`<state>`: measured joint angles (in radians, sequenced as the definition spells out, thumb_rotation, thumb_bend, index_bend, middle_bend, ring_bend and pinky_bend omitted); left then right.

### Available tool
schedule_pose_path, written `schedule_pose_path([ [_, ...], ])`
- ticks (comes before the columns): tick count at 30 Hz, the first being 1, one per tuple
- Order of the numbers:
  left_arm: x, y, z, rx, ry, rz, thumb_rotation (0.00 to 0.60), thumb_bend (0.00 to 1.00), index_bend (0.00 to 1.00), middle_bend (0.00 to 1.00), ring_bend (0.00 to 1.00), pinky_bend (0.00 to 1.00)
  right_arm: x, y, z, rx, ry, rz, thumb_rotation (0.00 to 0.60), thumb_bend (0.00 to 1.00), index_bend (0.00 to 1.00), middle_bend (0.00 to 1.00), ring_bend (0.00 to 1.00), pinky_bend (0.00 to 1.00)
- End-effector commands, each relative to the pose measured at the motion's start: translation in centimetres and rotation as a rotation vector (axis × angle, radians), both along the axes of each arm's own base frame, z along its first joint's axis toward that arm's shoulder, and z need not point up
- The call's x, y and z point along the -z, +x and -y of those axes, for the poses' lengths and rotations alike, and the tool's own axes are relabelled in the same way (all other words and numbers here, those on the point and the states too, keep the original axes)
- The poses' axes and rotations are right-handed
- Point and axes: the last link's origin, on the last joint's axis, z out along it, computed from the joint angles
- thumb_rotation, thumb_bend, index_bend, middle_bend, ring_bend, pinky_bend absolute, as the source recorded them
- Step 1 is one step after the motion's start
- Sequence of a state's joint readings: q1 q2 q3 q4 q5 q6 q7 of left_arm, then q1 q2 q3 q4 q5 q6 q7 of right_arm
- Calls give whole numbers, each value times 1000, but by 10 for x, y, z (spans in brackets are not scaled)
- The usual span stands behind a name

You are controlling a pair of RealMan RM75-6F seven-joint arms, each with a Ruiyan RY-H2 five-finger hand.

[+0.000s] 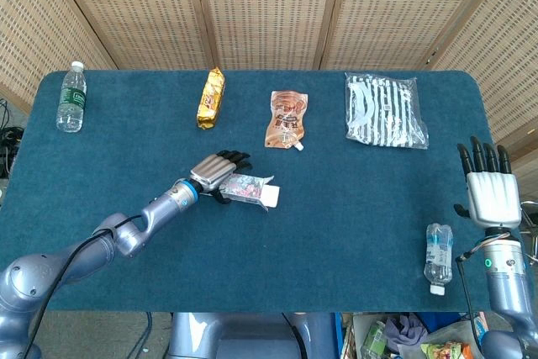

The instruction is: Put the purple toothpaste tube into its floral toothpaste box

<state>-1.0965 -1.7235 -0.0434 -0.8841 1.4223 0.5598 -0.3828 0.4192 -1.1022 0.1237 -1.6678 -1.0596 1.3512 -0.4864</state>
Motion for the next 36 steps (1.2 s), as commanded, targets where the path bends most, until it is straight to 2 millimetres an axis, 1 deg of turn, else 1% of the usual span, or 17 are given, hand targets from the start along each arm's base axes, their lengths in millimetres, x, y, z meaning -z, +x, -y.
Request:
schedule_pose_path([
  [1,-4,8,2,-3,-3,19,600,228,0,0,0,0,-1,1,-2,-3,-2,3,600,51,6,0,0,0],
  [4,-17,12,4,8,17,65,600,228,0,0,0,0,-1,2,-5,-12,-4,15,600,51,6,0,0,0],
  [6,-35,13,6,20,47,110,600,228,0,0,0,0,-1,4,-9,-24,-8,29,600,52,6,0,0,0],
  [8,-55,11,8,37,86,139,600,228,0,0,0,0,-1,4,-14,-38,-13,44,600,29,6,0,0,0],
  [11,-89,0,14,53,164,162,600,227,0,0,0,0,-1,3,-21,-78,-19,60,600,0,6,0,0,0],
  [13,-112,-14,21,47,231,168,600,226,0,0,0,0,0,1,-26,-117,-21,72,600,0,6,0,0,0],
  [14,-126,-24,25,30,282,174,600,226,0,0,0,0,1,0,-28,-139,-17,82,600,0,6,0,0,0],
  [16,-147,-42,36,-2,357,183,600,225,0,0,0,0,2,-5,-32,-169,-11,102,600,0,6,0,0,0],
  [19,-174,-70,55,-68,459,217,600,226,0,0,0,0,5,-14,-37,-188,0,129,600,0,6,0,0,0],
  [21,-186,-88,65,-102,508,216,600,226,0,0,0,0,6,-18,-41,-187,2,136,600,0,6,0,0,0],
  [22,-195,-103,78,-123,555,216,600,226,0,0,0,0,8,-22,-46,-186,3,146,600,0,6,0,0,0],
  [23,-200,-112,87,-135,584,215,600,226,0,0,0,0,10,-23,-49,-184,7,155,600,0,6,0,0,0],
  [25,-208,-132,110,-162,657,206,600,226,0,0,0,0,15,-26,-57,-184,20,180,600,0,6,0,0,0],
  [28,-215,-153,141,-203,730,207,600,226,0,0,0,0,21,-28,-68,-197,34,201,600,0,6,0,0,0],
  [30,-216,-164,159,-236,741,211,600,226,0,0,0,0,23,-27,-74,-210,37,213,600,0,6,0,0,0],
  [32,-214,-177,179,-302,715,224,600,226,0,0,0,0,25,-26,-84,-225,48,232,600,0,6,0,0,0],
  [36,-212,-187,192,-322,683,191,600,226,0,0,0,0,23,-24,-96,-257,47,219,600,0,6,0,0,0],
])
